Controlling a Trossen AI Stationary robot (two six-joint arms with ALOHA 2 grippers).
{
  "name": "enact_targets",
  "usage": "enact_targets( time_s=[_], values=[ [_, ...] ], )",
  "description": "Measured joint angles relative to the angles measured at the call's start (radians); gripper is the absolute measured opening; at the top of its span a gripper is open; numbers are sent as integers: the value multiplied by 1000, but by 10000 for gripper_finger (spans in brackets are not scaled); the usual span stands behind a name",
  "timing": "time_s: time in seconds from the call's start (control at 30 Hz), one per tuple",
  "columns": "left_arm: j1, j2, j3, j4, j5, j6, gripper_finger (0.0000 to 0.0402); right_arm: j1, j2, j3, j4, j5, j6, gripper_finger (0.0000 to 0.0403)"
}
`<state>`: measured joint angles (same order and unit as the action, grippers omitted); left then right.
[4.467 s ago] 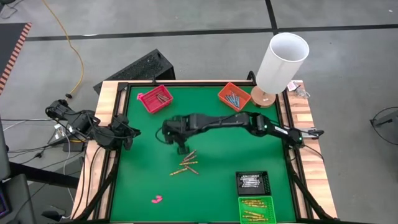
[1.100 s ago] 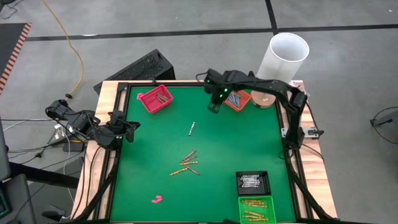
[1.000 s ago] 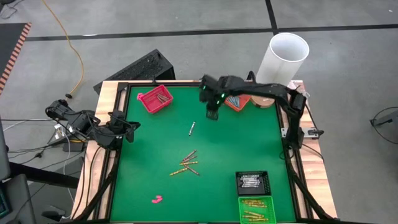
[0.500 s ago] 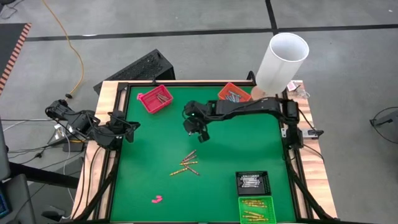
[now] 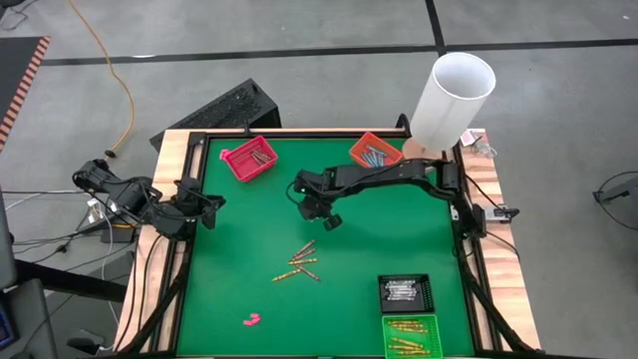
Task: Sort crayons
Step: Put the black crayon into the black bin
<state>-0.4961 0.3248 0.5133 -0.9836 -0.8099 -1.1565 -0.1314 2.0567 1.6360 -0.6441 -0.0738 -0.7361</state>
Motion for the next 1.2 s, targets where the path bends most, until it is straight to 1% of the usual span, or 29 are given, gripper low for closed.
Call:
enact_targets(
  time_s=[0.23, 0.33, 0.5, 0.63, 0.7, 0.8, 0.93, 1.0, 1.1, 1.2],
  values=[
    [0, 11, 0, 1, 1, -4, 103, 2, 8, 0, -2, 15, -155, 59],
    [0, 11, 0, 1, 1, -13, 106, 6, 8, 6, 12, 25, -182, 59],
    [0, 11, 0, 1, 1, -35, 106, 13, 8, 7, 126, 32, -124, 59],
    [0, 11, 0, 2, 1, -41, 106, 32, 8, 7, 196, 39, -110, 59],
    [0, 11, 0, 2, 1, -49, 106, 44, 8, 7, 206, 42, -4, 59],
    [0, 11, 0, 2, 1, -57, 106, 60, 10, 7, 217, 110, 106, 59],
    [0, 11, 0, 2, 1, -70, 106, 63, 10, 7, 218, 147, 53, 59],
    [0, 11, 0, 2, 1, -81, 106, 62, 10, 7, 219, 158, 74, 59],
    [0, 11, 0, 2, 1, -91, 106, 62, 10, 7, 203, 208, 130, 59],
    [0, 11, 0, 2, 1, -101, 106, 62, 11, 7, 192, 211, 95, 59]
  ],
)
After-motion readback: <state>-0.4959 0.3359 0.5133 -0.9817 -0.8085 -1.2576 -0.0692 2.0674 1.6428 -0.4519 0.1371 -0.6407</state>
